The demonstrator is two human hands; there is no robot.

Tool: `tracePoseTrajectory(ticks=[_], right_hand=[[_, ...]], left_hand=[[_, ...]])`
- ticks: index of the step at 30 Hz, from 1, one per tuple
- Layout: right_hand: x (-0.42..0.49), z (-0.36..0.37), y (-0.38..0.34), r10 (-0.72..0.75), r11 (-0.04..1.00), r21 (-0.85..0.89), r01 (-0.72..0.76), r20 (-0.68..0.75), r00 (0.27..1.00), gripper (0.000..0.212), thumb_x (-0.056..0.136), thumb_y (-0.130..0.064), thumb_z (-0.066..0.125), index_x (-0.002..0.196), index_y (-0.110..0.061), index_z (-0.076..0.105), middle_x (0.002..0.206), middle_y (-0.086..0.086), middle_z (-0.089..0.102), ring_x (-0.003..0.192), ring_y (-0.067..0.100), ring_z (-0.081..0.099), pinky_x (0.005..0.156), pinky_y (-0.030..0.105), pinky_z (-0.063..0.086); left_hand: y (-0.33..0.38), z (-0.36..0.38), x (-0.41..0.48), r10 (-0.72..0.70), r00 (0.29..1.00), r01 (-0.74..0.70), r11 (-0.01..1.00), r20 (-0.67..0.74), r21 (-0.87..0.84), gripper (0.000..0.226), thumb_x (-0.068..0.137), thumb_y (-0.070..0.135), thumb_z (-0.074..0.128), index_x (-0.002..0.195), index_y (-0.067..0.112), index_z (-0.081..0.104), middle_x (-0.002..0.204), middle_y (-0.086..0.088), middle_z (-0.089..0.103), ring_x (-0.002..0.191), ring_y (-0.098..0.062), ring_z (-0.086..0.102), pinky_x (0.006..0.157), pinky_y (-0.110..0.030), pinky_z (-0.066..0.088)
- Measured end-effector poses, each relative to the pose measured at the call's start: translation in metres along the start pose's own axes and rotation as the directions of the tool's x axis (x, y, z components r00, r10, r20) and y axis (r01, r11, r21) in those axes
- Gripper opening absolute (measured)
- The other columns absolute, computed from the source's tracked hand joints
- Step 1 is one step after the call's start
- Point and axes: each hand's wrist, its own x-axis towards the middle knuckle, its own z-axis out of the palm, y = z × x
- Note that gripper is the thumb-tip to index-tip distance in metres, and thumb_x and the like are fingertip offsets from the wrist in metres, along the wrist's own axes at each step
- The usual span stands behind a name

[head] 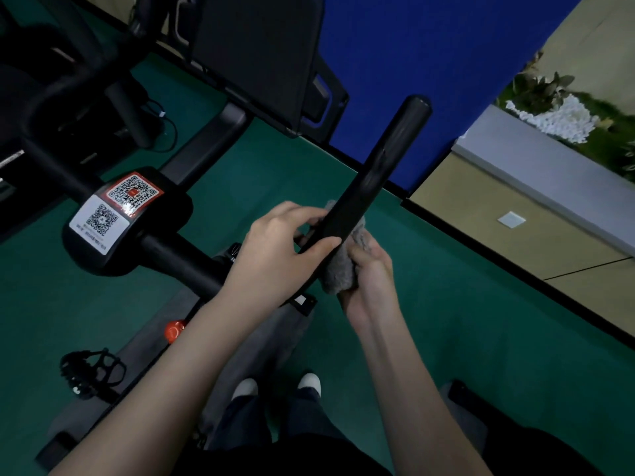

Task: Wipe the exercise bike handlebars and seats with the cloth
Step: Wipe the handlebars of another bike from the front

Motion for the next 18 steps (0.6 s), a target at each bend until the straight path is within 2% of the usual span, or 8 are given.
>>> tracePoseTrajectory(ticks=[2,4,5,7,10,13,16,18], right_hand=[[0.010,0.003,-0.010,-0.056,0.997,0.042,0.058,-0.062,0.997,0.029,0.095,0.007,0.038,0.109,-0.003,0.061,0.099,0.010,0.072,0.090,0.021,0.069,0.085,0.031,0.056],[0.018,0.006,-0.017,-0.151,0.986,0.049,0.159,-0.134,0.979,0.025,0.095,0.006,0.042,0.110,-0.002,0.060,0.104,0.012,0.068,0.096,0.022,0.066,0.090,0.033,0.054],[0.019,0.007,-0.016,-0.204,0.978,0.016,0.210,-0.172,0.964,0.023,0.095,0.005,0.044,0.109,-0.003,0.060,0.103,0.011,0.067,0.095,0.021,0.065,0.089,0.032,0.054],[0.016,0.008,-0.008,-0.335,0.941,-0.140,0.309,-0.240,0.911,0.017,0.094,0.003,0.049,0.105,-0.006,0.060,0.098,0.008,0.066,0.091,0.016,0.064,0.086,0.030,0.053],[0.007,0.009,0.001,-0.589,0.780,-0.412,0.471,-0.229,0.775,0.021,0.090,0.007,0.054,0.096,-0.011,0.060,0.093,0.002,0.065,0.089,0.010,0.062,0.084,0.026,0.049],[0.014,0.016,-0.013,-0.766,0.574,-0.569,0.590,-0.117,0.632,0.031,0.083,0.014,0.055,0.097,-0.012,0.065,0.105,0.015,0.061,0.098,0.013,0.061,0.086,0.018,0.048],[0.030,0.025,-0.034,-0.866,0.376,-0.658,0.652,0.001,0.501,0.029,0.079,0.017,0.055,0.099,0.000,0.069,0.103,0.016,0.054,0.094,0.003,0.055,0.084,0.011,0.044],[0.037,0.028,-0.043,-0.887,0.328,-0.670,0.666,0.025,0.461,0.028,0.080,0.014,0.058,0.103,0.003,0.070,0.101,0.013,0.051,0.094,0.009,0.054,0.086,0.016,0.046]], left_hand=[[0.001,0.000,0.001,0.002,1.000,-0.002,1.000,0.005,0.008,0.034,0.082,0.031,0.071,0.115,0.024,0.066,0.103,0.010,0.062,0.083,0.002,0.054,0.078,0.001,0.036],[0.004,0.002,0.005,0.006,1.000,-0.006,1.000,0.009,0.016,0.038,0.084,0.036,0.068,0.119,0.023,0.064,0.104,0.010,0.062,0.089,-0.001,0.055,0.084,-0.007,0.040],[0.005,0.003,0.007,0.006,1.000,-0.006,1.000,0.007,0.014,0.038,0.084,0.037,0.067,0.119,0.023,0.064,0.104,0.011,0.061,0.092,-0.001,0.055,0.086,-0.011,0.041],[0.008,0.007,0.013,0.007,1.000,-0.007,1.000,0.004,-0.001,0.036,0.085,0.036,0.067,0.118,0.024,0.064,0.100,0.013,0.059,0.089,0.004,0.050,0.082,-0.005,0.038],[0.010,0.011,0.021,-0.001,1.000,0.001,1.000,0.008,0.001,0.035,0.084,0.033,0.069,0.117,0.023,0.065,0.100,0.013,0.059,0.084,0.007,0.045,0.075,0.004,0.032],[0.009,0.015,0.023,-0.032,0.999,0.032,0.999,0.003,-0.021,0.034,0.083,0.033,0.070,0.116,0.025,0.065,0.100,0.013,0.062,0.078,0.006,0.050,0.073,0.005,0.031],[0.008,0.016,0.022,-0.047,0.999,0.046,0.998,-0.009,-0.039,0.034,0.083,0.033,0.070,0.116,0.027,0.065,0.098,0.015,0.060,0.081,0.017,0.048,0.070,0.006,0.030],[0.008,0.017,0.023,-0.052,0.999,0.051,0.998,-0.016,-0.037,0.033,0.083,0.033,0.070,0.115,0.027,0.065,0.099,0.014,0.061,0.079,0.009,0.049,0.070,0.006,0.030]])
